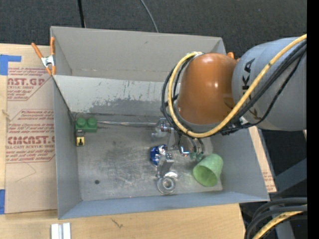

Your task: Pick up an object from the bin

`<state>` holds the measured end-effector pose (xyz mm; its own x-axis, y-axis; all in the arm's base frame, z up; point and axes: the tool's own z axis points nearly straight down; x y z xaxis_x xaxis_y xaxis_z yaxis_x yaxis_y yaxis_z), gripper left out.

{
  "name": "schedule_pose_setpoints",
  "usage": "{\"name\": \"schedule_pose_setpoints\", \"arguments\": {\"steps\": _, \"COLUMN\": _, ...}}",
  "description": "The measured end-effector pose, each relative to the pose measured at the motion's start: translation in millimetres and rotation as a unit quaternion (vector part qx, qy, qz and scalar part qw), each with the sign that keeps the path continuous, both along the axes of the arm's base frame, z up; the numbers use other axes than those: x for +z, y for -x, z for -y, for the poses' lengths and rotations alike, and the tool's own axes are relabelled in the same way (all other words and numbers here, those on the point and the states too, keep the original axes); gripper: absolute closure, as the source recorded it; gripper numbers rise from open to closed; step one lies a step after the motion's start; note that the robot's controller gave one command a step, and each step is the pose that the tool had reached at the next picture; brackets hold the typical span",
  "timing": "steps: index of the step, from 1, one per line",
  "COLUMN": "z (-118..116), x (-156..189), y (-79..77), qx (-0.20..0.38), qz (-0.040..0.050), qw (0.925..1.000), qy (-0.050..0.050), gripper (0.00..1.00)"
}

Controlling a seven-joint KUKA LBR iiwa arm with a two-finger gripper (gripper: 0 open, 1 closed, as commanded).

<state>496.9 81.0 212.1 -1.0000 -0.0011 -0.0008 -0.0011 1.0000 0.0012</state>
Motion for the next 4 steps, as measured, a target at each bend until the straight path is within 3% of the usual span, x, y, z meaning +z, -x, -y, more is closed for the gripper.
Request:
{"name": "schedule_pose_setpoints", "arguments": {"steps": 1, "z": 42.4, "x": -125.2, "y": -22.6, "qx": -0.133, "qz": 0.0064, "qw": 0.9911, "qy": -0.002, "gripper": 0.00}}
{"name": "schedule_pose_setpoints", "arguments": {"steps": 2, "z": 42.1, "x": -122.8, "y": -22.9, "qx": -0.132, "qz": 0.0064, "qw": 0.9912, "qy": -0.002, "gripper": 1.00}}
{"name": "schedule_pose_setpoints", "arguments": {"steps": 3, "z": 52.2, "x": -37.2, "y": -35.9, "qx": -0.047, "qz": 0.0036, "qw": 0.9989, "qy": 0.000, "gripper": 1.00}}
{"name": "schedule_pose_setpoints", "arguments": {"steps": 4, "z": 77.4, "x": 104.4, "y": -22.5, "qx": 0.169, "qz": 0.0040, "qw": 0.9855, "qy": 0.001, "gripper": 1.00}}
